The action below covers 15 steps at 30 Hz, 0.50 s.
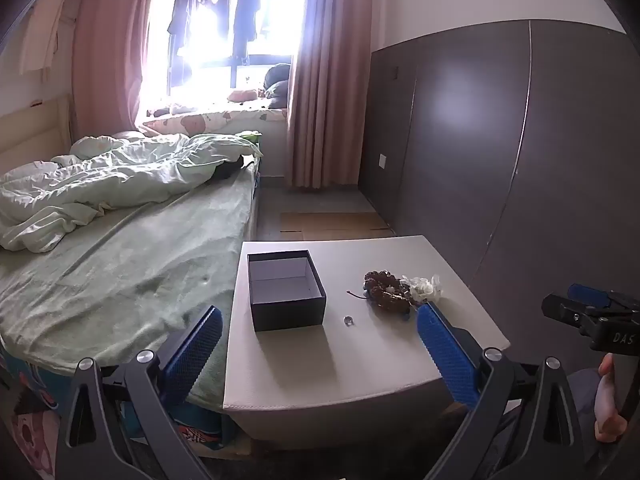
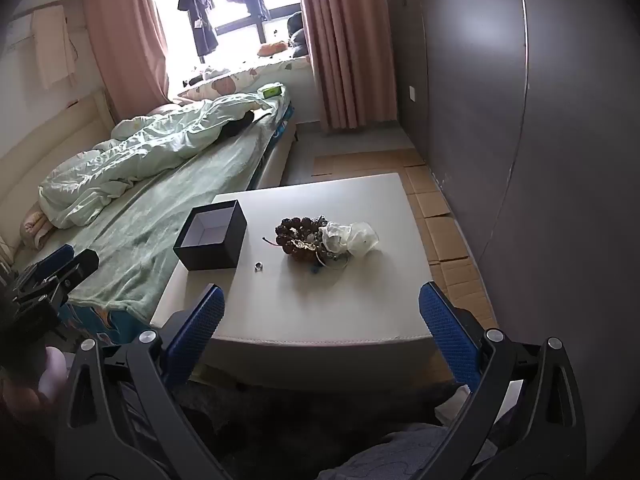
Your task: Organize jewelry
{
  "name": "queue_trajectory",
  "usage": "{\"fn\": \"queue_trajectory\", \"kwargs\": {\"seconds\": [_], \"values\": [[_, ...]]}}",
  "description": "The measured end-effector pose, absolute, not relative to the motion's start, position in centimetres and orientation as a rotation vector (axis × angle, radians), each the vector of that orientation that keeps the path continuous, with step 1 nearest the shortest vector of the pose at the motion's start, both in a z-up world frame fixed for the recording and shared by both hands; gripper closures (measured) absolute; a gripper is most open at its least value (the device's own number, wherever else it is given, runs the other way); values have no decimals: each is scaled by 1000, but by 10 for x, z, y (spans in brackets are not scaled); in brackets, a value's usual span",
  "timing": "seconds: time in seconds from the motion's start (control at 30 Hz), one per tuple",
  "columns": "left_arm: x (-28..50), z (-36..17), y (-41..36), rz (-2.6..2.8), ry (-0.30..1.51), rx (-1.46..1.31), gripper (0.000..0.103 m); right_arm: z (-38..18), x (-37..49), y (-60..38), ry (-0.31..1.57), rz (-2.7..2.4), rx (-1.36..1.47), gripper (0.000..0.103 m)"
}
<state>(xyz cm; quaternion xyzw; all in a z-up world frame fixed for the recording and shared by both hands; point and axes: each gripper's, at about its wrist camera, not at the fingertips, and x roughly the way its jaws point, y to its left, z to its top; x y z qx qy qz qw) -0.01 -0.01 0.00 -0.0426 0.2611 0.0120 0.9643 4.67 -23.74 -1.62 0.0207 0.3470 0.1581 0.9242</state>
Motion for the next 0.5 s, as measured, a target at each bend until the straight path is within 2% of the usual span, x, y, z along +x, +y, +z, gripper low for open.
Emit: {"fn": "queue_trajectory", "kwargs": {"seconds": [0.5], "values": [[0,0,0,26,535,-81,8,-16,48,-234,713,321,34,6]]}}
